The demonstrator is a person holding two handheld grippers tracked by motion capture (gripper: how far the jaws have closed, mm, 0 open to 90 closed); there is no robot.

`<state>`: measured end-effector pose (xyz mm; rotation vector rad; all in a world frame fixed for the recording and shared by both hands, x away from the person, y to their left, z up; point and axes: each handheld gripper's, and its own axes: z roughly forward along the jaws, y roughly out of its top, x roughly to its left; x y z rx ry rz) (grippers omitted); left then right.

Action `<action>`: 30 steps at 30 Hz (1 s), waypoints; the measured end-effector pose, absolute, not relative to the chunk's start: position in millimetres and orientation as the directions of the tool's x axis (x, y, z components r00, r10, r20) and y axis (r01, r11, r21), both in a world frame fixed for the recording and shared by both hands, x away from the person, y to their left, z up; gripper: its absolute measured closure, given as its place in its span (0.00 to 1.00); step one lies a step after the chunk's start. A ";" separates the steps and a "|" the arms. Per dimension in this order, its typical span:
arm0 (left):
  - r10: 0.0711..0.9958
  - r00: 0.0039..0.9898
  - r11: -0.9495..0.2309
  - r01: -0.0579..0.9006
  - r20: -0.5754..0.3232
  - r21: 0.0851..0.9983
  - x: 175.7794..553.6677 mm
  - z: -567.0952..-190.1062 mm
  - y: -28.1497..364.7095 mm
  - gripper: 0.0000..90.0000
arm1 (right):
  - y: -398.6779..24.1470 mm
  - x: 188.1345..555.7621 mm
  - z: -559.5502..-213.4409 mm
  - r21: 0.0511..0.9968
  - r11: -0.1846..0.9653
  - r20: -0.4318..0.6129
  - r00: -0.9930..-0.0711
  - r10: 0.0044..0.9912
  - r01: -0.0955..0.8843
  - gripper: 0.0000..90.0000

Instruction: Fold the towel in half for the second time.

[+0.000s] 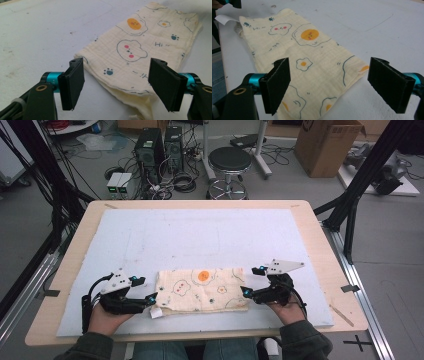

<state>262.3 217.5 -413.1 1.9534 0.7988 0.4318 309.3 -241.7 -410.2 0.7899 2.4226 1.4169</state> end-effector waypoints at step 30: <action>0.693 0.721 -0.352 0.366 -0.023 0.862 268.3 -416.5 213.3 0.33 | -237.6 312.0 -415.8 0.844 0.415 0.069 -0.837 0.543 0.339 0.20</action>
